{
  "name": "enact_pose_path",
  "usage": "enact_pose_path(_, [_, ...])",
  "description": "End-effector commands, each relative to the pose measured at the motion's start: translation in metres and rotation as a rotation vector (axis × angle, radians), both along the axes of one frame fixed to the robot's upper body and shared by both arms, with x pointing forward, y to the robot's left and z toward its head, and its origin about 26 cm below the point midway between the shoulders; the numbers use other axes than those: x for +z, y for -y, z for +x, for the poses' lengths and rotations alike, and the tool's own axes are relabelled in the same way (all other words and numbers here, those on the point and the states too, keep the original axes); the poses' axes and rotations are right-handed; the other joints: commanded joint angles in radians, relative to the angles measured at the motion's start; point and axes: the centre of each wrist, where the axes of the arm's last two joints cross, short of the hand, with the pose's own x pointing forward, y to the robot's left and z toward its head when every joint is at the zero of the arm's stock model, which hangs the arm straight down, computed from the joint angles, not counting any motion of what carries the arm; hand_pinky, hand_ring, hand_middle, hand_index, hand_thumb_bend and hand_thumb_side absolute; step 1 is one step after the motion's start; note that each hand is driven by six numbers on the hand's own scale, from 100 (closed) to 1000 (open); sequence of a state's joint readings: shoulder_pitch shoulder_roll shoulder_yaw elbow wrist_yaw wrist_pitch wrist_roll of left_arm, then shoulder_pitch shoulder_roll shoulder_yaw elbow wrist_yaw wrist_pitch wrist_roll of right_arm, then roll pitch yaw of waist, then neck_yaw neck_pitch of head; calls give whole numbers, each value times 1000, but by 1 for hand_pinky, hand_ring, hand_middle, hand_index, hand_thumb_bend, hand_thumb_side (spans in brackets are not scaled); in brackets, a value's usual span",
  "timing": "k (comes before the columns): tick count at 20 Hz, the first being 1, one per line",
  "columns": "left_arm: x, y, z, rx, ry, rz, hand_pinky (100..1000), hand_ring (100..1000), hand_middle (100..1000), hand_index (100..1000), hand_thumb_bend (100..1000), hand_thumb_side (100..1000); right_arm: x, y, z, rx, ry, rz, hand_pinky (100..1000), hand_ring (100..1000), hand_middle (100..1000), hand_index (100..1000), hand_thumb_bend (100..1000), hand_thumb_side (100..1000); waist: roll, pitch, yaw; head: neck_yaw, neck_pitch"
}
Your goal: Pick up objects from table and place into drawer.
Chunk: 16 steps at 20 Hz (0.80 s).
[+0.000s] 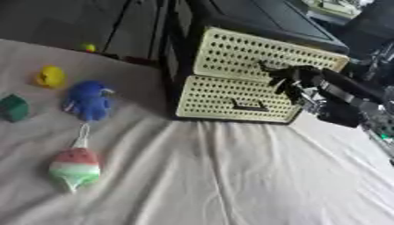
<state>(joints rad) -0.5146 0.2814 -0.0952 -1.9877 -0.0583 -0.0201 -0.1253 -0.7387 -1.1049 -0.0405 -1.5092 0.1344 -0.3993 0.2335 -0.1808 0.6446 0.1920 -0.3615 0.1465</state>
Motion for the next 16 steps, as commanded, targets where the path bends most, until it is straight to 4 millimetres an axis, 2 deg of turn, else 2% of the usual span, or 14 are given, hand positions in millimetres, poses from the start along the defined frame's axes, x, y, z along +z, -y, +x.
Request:
enact_pose_path(1, [4, 1, -2, -5, 20, 2, 663, 712, 646, 971, 100, 1000, 21, 7, -14, -24, 47, -21, 592, 765, 820, 917, 100, 1000, 5, -21, -5, -4, -15])
enact_pose_path(7, [4, 1, -2, -4, 17, 1, 664, 712, 646, 971, 100, 1000, 22, 8, -15, -29, 65, -15, 590, 768, 829, 917, 100, 1000, 6, -19, -8, -6, -18])
enact_pose_path(11, [4, 1, -2, -5, 17, 0, 666, 713, 647, 971, 100, 1000, 23, 9, -15, -29, 77, -3, 620, 800, 861, 928, 100, 1000, 7, -20, -10, -8, -18])
enact_pose_path(16, [4, 1, -2, -1, 17, -3, 666, 713, 647, 971, 100, 1000, 7, 3, -16, -5, -21, -92, 561, 713, 776, 866, 100, 1000, 11, -25, -20, -3, -16])
